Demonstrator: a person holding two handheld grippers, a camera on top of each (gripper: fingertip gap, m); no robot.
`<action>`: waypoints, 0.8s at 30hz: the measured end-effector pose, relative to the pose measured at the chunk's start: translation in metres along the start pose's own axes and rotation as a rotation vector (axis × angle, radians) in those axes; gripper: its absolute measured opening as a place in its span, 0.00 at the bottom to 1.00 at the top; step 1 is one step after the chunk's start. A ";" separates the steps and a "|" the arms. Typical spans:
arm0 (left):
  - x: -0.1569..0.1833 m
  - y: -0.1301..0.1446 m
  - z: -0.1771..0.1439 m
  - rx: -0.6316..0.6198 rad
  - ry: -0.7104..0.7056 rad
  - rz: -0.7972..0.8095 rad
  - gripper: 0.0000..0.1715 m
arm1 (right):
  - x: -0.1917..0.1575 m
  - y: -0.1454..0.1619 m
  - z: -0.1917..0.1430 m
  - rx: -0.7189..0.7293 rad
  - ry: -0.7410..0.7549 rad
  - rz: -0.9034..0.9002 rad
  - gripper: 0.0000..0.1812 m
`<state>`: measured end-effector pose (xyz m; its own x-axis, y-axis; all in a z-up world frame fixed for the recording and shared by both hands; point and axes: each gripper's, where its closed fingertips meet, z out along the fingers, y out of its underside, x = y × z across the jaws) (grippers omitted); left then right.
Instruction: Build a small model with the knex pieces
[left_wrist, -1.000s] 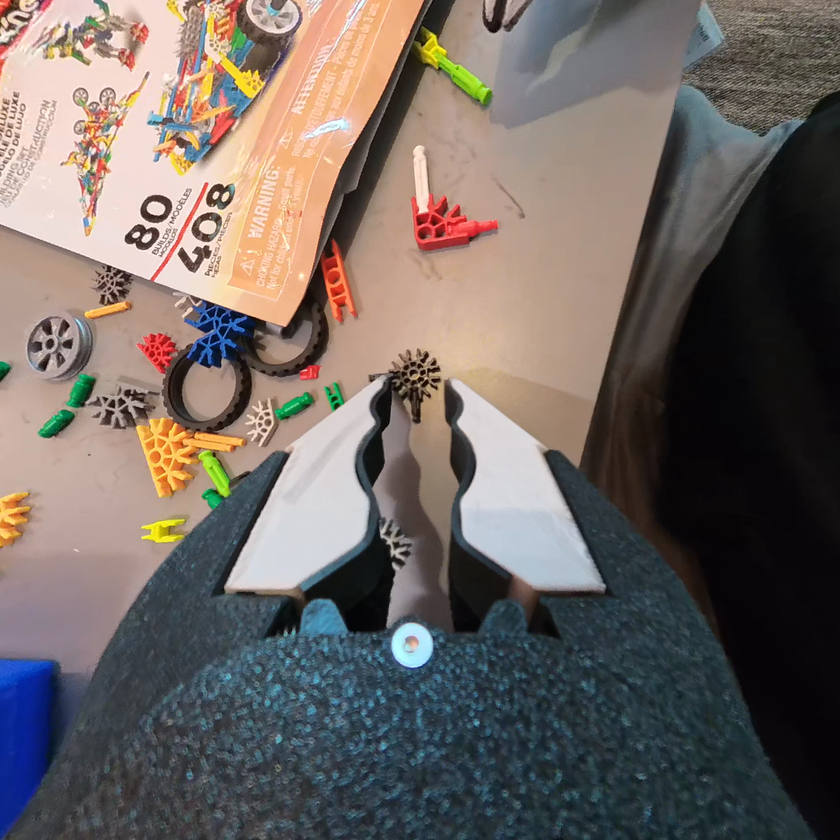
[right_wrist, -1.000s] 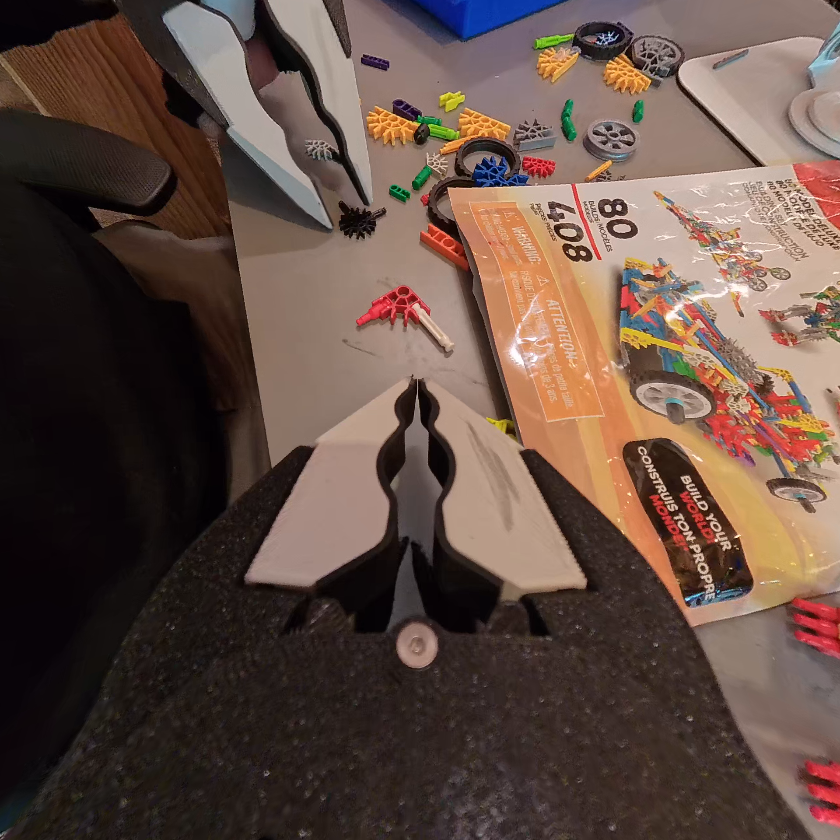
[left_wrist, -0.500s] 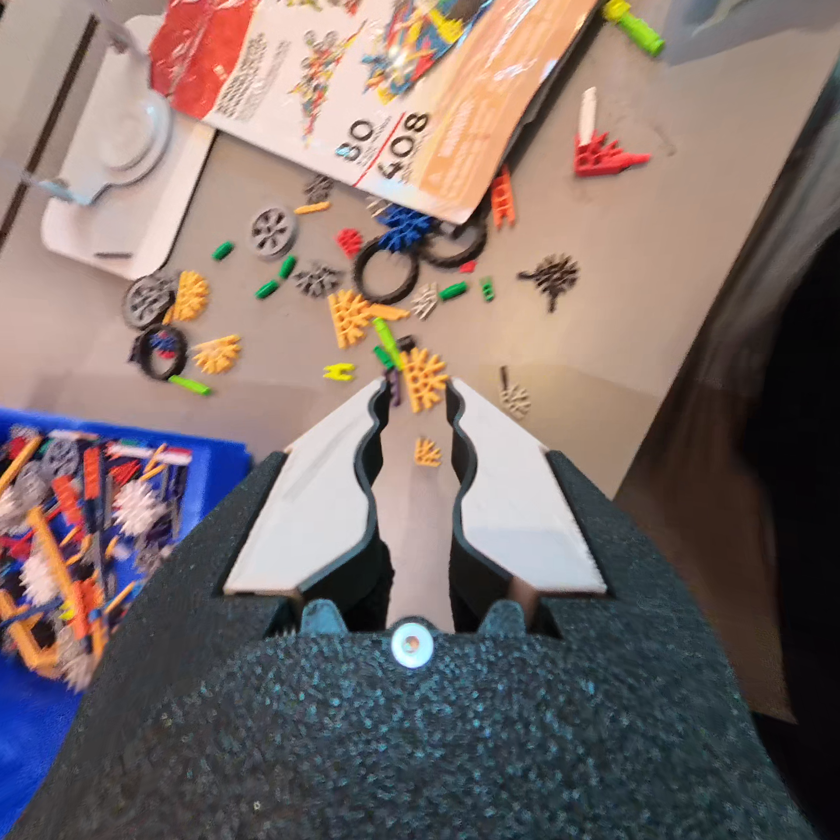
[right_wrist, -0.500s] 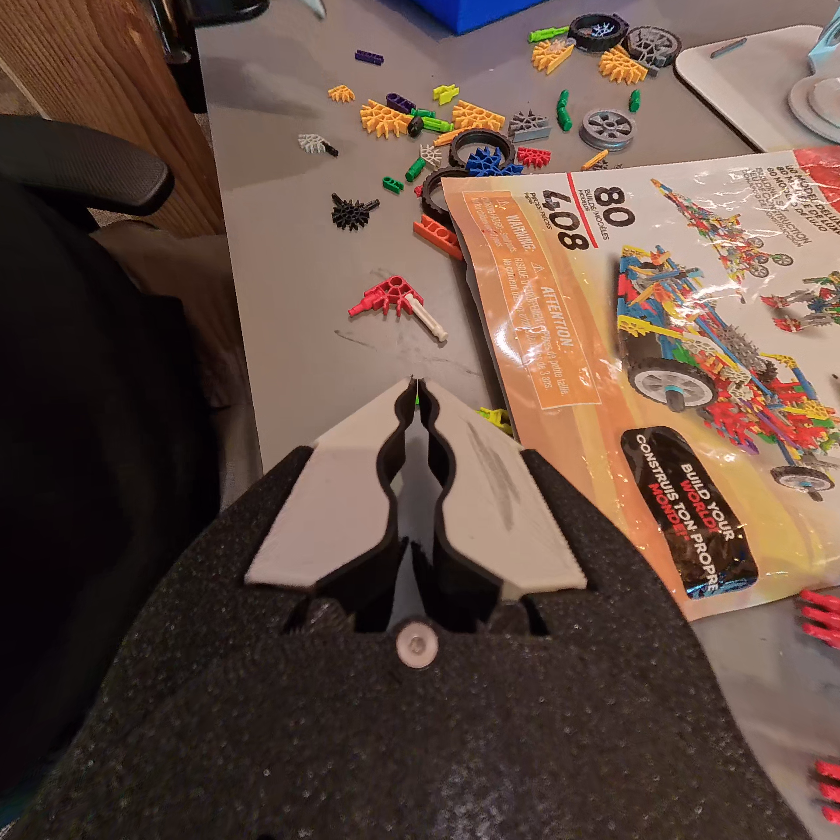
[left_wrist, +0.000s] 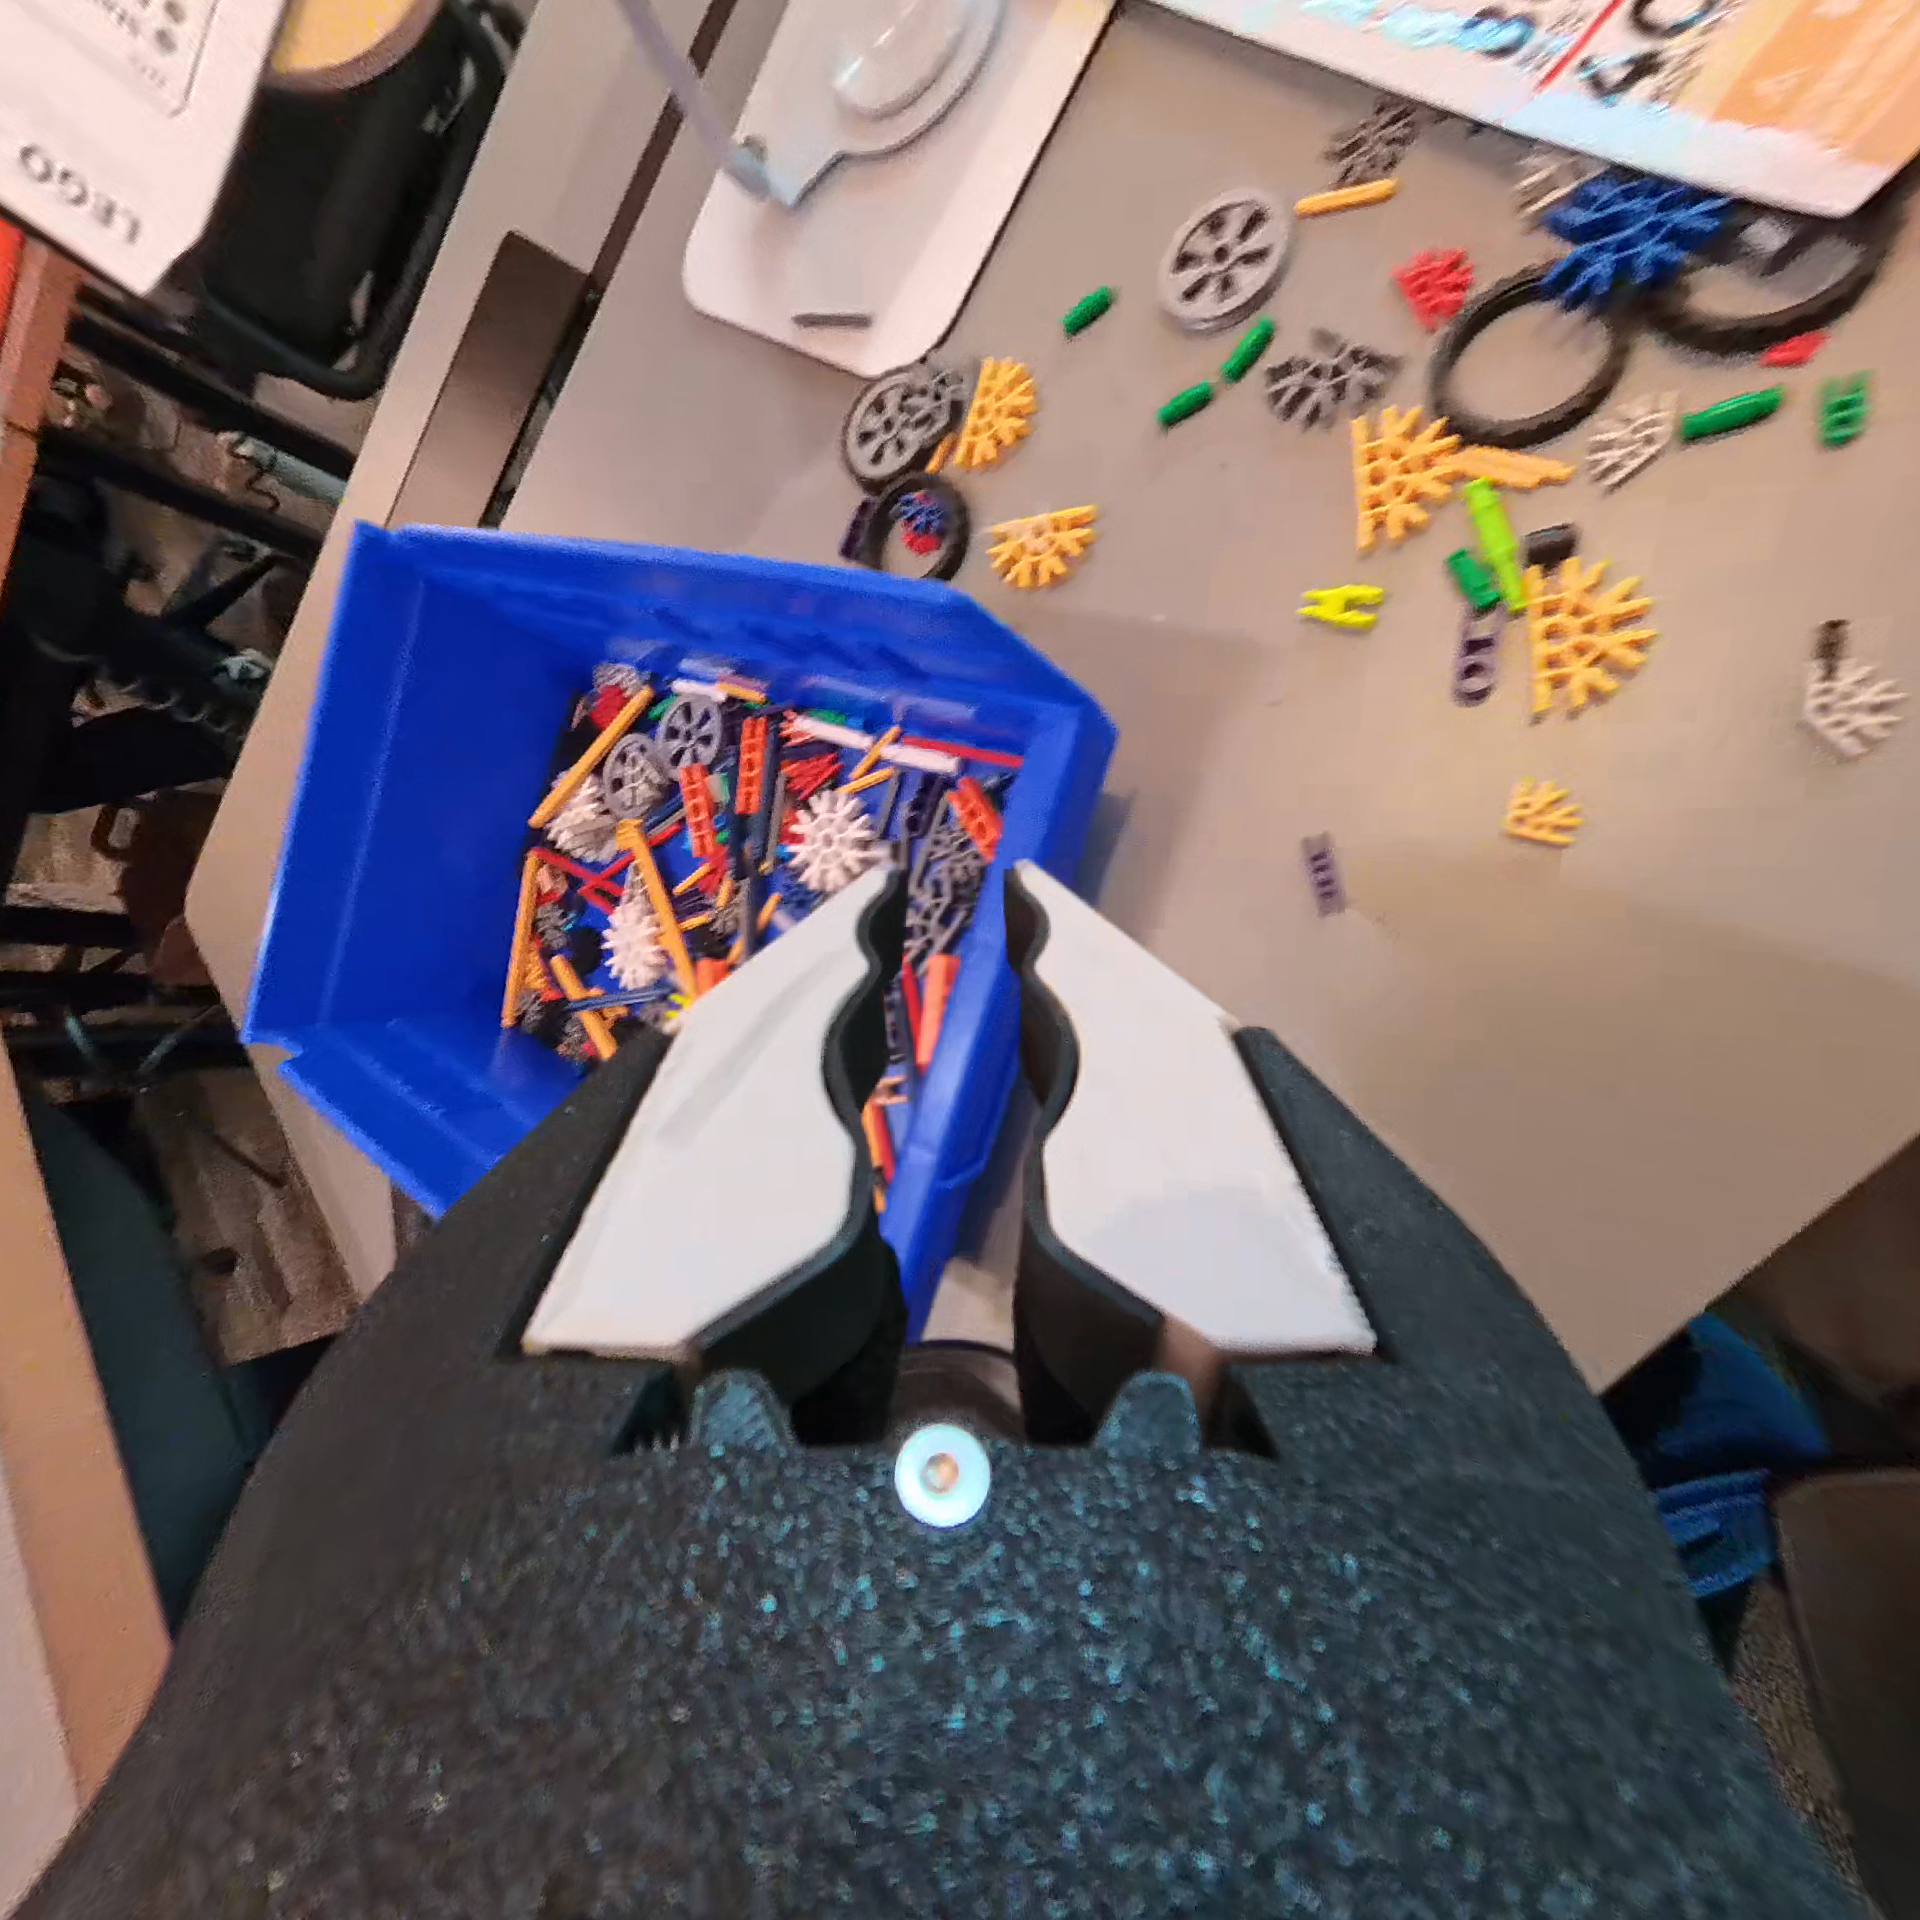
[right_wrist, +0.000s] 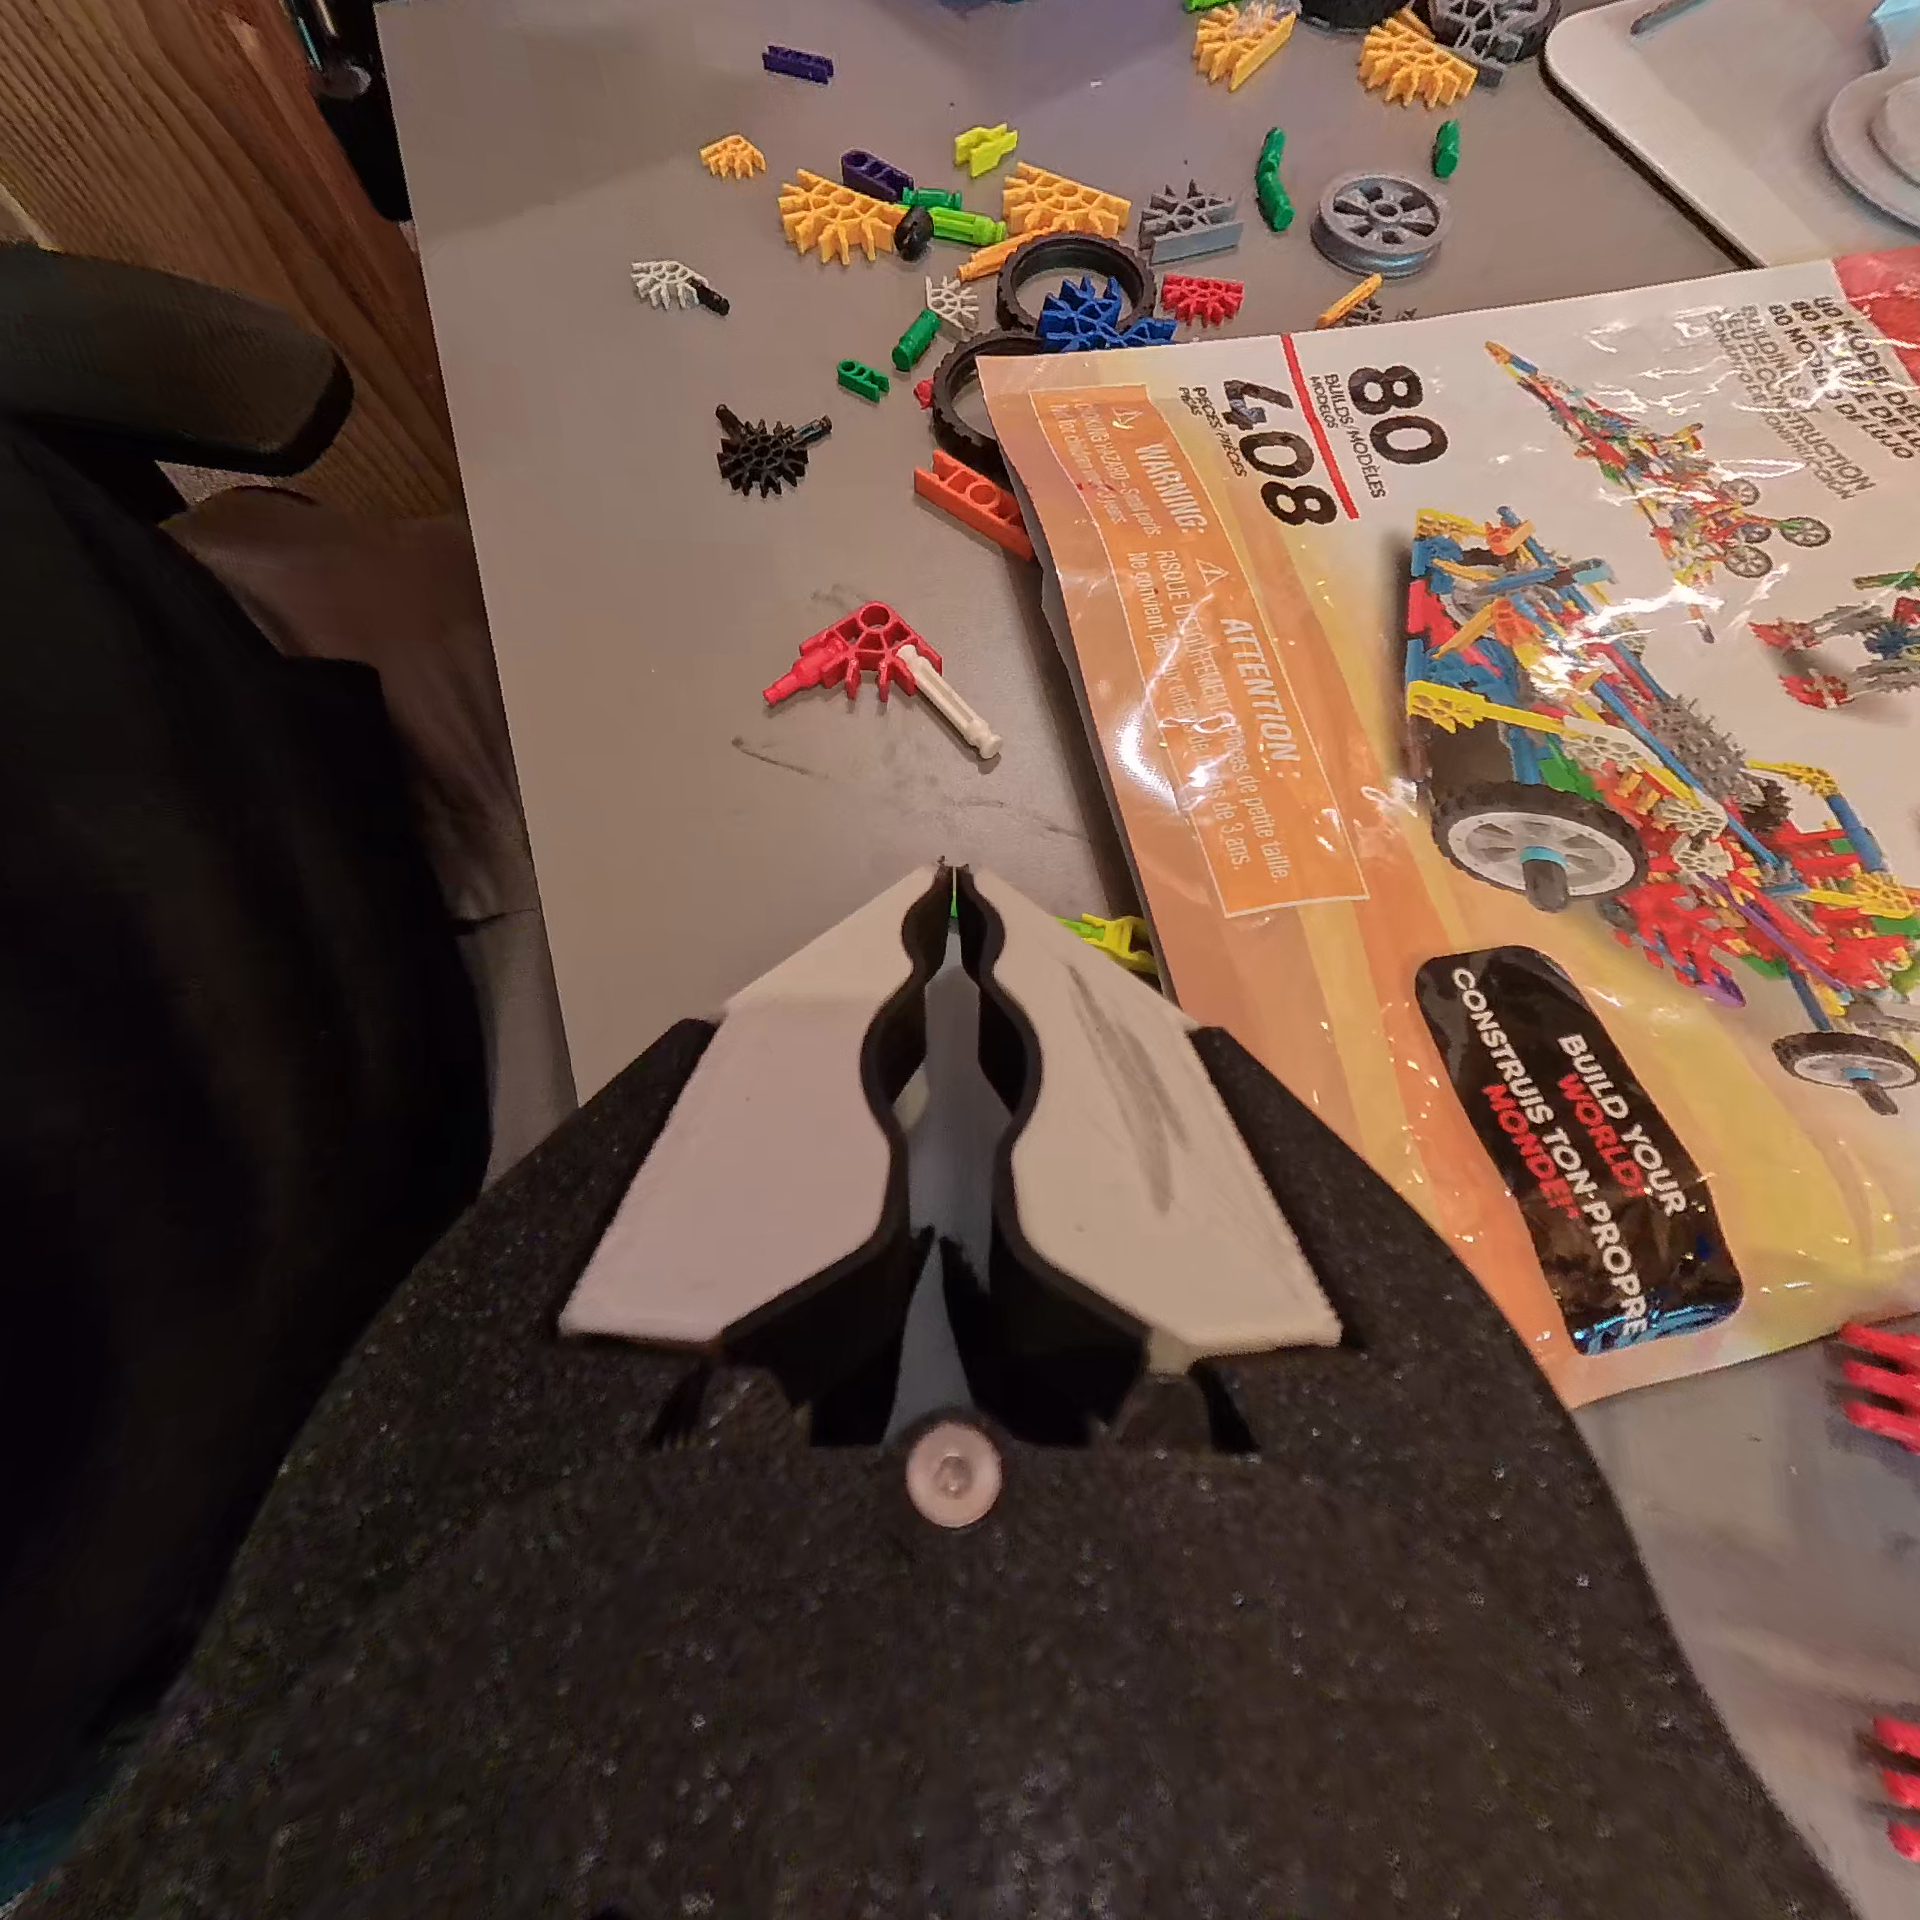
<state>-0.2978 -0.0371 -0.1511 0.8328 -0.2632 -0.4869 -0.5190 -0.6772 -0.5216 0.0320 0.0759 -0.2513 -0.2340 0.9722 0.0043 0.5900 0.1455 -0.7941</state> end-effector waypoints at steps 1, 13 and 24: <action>-0.009 0.003 0.000 -0.008 -0.012 0.003 0.09 | 0.000 0.000 0.000 -0.001 0.001 0.001 0.00; -0.073 0.068 0.052 -0.301 0.140 0.052 0.04 | 0.002 0.004 0.003 -0.030 -0.008 0.026 0.00; -0.042 0.103 0.094 -0.465 0.407 0.187 0.01 | 0.002 0.006 0.004 -0.043 -0.017 0.036 0.00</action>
<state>-0.4045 -0.0314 -0.2505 0.7902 -0.5833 -0.1877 -0.6010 -0.7977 -0.0510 0.0316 0.0775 -0.2587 -0.2244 0.9739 -0.0345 0.6312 0.1183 -0.7665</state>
